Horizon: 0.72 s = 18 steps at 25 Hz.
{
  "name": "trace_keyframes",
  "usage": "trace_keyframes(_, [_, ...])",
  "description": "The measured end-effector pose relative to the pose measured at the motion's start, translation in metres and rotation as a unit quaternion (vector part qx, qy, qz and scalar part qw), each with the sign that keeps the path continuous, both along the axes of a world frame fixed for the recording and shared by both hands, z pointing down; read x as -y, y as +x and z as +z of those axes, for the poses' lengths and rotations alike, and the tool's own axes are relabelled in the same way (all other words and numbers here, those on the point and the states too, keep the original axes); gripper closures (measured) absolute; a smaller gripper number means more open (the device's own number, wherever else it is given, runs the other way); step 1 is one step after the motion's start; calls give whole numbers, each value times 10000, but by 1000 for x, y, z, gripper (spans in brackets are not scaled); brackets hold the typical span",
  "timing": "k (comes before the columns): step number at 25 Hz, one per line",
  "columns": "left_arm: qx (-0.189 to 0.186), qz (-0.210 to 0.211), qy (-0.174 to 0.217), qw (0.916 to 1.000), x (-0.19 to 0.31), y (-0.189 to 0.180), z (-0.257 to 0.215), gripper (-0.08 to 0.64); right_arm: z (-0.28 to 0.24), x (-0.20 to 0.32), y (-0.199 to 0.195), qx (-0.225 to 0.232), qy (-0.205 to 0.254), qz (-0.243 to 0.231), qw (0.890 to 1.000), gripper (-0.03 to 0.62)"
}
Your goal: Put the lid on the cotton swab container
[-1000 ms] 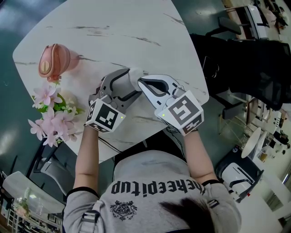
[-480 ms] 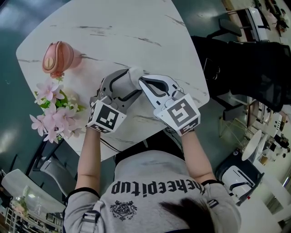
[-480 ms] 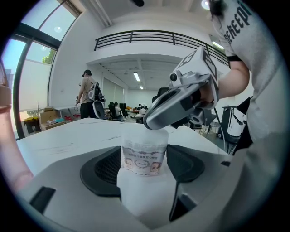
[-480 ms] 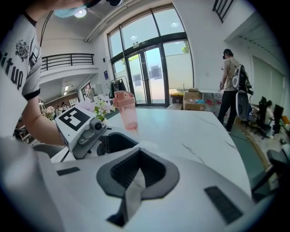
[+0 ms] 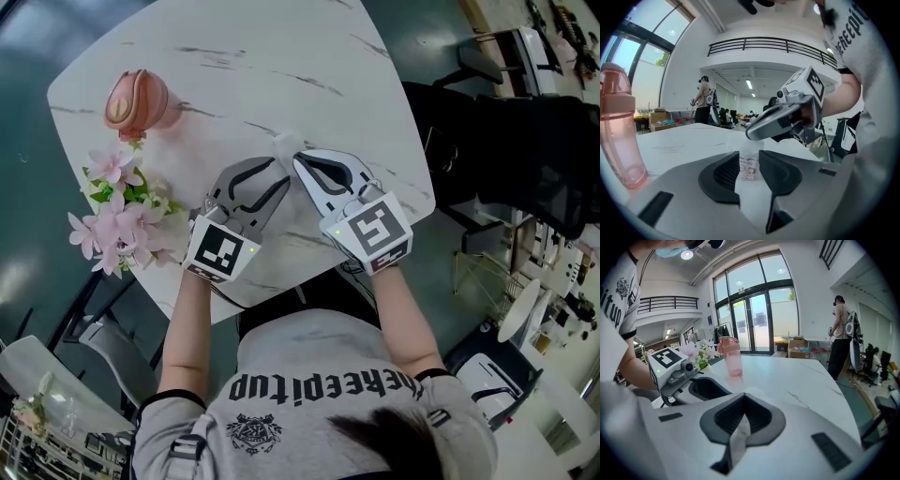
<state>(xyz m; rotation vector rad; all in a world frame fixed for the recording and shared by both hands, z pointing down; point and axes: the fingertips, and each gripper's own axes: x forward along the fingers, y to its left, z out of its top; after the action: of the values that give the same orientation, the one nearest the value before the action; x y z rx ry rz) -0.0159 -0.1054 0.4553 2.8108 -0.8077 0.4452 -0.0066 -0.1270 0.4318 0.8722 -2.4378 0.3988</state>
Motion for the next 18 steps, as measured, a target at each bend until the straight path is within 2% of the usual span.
trace_keyframes(2, [-159, -193, -30, 9997, 0, -3, -7, 462, -2, -2, -2, 21, 38, -27, 10000, 581])
trace_keyframes(7, [-184, -390, 43, 9991, -3, -6, -14, 514, -9, -7, -3, 281, 66, 33, 9996, 581])
trace_keyframes(18, [-147, -683, 171, 9974, -20, -7, -31, 526, -11, -18, -4, 486, -50, 26, 9988, 581])
